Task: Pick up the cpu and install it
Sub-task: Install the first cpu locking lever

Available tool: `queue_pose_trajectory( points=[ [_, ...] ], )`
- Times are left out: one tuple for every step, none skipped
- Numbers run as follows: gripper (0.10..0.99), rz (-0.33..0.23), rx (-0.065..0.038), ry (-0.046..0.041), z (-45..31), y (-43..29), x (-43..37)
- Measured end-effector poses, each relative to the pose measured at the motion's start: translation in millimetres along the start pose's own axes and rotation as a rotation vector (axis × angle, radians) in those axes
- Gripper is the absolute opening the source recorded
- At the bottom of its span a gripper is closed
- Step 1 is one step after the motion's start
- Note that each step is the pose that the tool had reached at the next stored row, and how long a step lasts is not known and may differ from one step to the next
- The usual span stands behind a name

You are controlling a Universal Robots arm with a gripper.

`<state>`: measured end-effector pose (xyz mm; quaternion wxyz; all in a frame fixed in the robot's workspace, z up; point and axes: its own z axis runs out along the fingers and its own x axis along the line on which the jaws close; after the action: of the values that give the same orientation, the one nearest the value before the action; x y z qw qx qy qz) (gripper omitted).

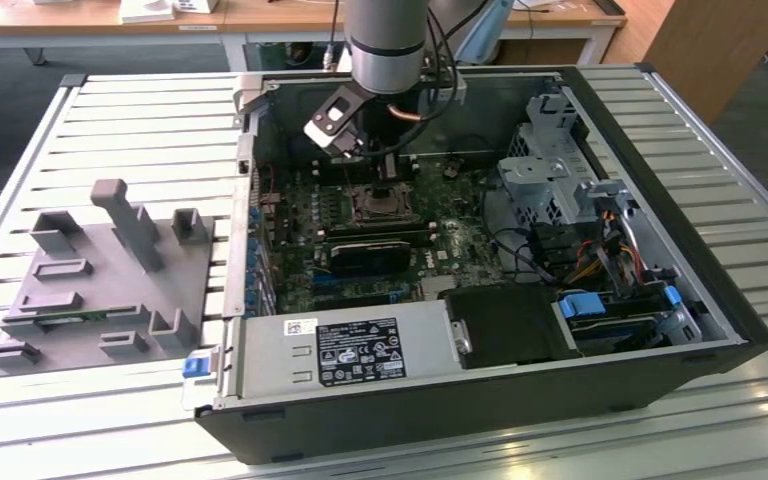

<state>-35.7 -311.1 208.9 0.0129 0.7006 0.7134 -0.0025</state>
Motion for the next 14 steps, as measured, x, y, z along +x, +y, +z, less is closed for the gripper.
queue_pose_trajectory(
  points=[
    [0.106, 0.0, 0.0, 0.0002, -0.4, 0.0, 0.0],
    [0.106, 0.0, 0.0, 0.0003, -1.0, 0.0, 0.0],
    [0.106, 0.0, 0.0, 0.0003, -1.8, 0.0, 0.0],
    [0.106, 0.0, 0.0, 0.0003, -2.9, 0.1, -0.1],
    [0.106, 0.0, 0.0, 0.0004, -4.3, 0.1, -0.1],
    [0.106, 0.0, 0.0, 0.0003, -5.9, 0.1, -0.2],
    [0.106, 0.0, 0.0, 0.0003, -7.5, 0.1, -0.2],
    [0.106, 0.0, 0.0, 0.0002, -9.2, 0.2, -0.2],
    [0.106, 0.0, 0.0, 0.0003, -10.8, 0.2, -0.2],
    [0.106, 0.0, 0.0, 0.0003, -12.4, 0.2, -0.3],
    [0.106, 0.0, 0.0, 0.0003, -13.9, 0.2, -0.3],
    [0.106, 0.0, 0.0, 0.0002, -15.3, 0.2, -0.4],
    [0.106, 0.0, 0.0, 0.0002, -16.2, 0.3, -0.4],
    [0.106, 0.0, 0.0, 0.0002, -17.0, 0.3, -0.4]
  ],
)
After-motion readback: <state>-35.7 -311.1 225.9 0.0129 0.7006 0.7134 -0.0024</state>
